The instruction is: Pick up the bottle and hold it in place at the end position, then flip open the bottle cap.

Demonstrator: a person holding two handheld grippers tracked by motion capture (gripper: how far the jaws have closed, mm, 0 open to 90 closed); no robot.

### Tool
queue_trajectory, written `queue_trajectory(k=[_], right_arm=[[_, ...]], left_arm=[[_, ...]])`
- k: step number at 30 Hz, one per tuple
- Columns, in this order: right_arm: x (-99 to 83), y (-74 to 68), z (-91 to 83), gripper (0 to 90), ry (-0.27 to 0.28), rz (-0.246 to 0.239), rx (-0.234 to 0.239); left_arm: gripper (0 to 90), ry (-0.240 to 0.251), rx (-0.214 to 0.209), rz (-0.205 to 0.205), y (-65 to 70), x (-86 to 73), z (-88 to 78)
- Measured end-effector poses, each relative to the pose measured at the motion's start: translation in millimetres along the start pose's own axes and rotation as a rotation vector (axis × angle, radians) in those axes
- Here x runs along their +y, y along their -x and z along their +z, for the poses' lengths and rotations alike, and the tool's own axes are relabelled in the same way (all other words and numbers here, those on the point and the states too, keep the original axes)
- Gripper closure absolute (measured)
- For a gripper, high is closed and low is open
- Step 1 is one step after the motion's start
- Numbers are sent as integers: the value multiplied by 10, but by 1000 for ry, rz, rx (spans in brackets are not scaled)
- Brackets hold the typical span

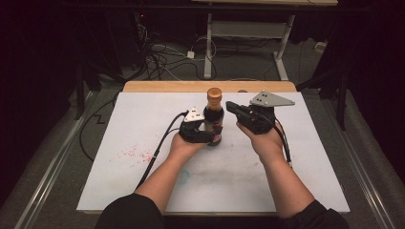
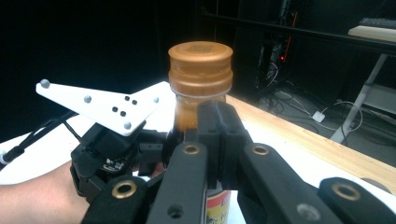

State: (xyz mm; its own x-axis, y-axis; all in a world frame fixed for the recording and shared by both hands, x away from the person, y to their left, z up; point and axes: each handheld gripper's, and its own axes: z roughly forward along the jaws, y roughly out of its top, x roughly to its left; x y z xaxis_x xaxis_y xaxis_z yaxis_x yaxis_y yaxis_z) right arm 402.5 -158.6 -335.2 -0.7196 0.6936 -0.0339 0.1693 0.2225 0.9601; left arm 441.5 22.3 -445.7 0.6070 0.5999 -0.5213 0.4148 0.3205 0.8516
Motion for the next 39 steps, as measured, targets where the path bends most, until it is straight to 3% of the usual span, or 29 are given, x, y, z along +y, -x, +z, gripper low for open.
queue_trajectory(k=[13,15,21,25,27,29,30,31,34,35,37,38,39], right_arm=[[94,-36,44,900,-12,-19,4],[117,-46,44,900,-13,-22,3],[171,-70,41,900,-26,-45,5],[177,-91,52,900,-35,-47,8],[174,-89,55,900,-36,-50,6],[162,-83,51,900,-39,-41,5],[162,-83,51,900,-39,-41,5],[157,-82,50,900,-42,-46,6],[150,-79,41,900,-45,-48,5],[150,-78,36,900,-44,-44,4],[152,-73,28,900,-44,-46,1],[152,-73,28,900,-44,-46,1],[153,-73,27,900,-47,-48,-1]], left_arm=[[283,2,18,35,27,-10,-6],[283,-12,22,56,30,-10,-23],[284,-13,25,57,49,-3,-45],[286,-18,20,34,65,2,-63],[286,-19,13,70,102,-36,-61],[286,-18,17,69,103,-38,-57],[286,-109,30,169,25,-14,-116],[286,-17,15,59,89,-28,-60],[286,-14,11,60,87,-35,-63],[286,-99,24,162,24,-23,-114],[285,-118,23,190,6,-23,-123],[285,-5,7,60,87,-49,-48],[284,-1,5,56,79,-52,-48]])
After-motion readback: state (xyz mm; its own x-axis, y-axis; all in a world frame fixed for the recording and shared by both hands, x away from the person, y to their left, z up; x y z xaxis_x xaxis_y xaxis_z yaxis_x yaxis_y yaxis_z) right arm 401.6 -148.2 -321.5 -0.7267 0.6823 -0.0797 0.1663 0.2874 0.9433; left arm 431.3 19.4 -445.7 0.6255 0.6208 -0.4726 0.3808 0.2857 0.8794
